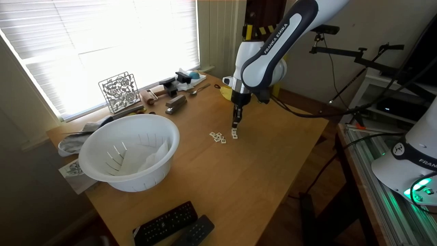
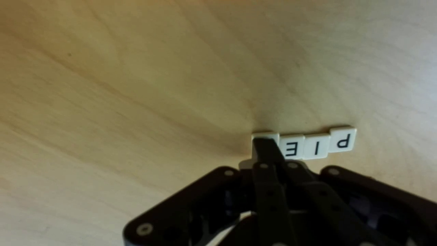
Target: Move a letter piece on the table
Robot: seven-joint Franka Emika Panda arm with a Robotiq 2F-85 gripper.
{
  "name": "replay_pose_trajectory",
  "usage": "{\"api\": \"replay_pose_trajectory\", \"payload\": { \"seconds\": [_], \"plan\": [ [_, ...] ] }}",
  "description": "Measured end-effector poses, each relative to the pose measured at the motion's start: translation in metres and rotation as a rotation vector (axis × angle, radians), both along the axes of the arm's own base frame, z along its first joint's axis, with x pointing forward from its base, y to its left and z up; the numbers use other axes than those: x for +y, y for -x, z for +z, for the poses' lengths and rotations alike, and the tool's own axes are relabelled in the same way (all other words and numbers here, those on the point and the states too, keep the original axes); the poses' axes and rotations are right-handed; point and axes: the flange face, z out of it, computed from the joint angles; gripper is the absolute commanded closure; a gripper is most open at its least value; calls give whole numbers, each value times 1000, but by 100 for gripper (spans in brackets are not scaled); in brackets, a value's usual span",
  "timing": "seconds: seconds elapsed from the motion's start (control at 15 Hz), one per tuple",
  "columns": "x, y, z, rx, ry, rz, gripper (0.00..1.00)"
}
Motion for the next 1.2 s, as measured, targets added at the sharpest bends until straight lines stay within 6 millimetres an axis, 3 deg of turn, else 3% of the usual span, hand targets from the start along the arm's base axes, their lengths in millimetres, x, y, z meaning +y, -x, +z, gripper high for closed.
{"api": "replay_pose_trajectory", "payload": {
  "seconds": [0.13, 0.27, 0.93, 1.13, 1.2],
  "plan": [
    [0, 0, 0, -1, 0, 1, 100],
    [2, -1, 0, -1, -1, 4, 73],
    [18, -6, 4, -13, -18, 21, 4],
    [23, -8, 10, -23, -21, 24, 0],
    [24, -8, 12, -25, -22, 25, 19]
  ]
}}
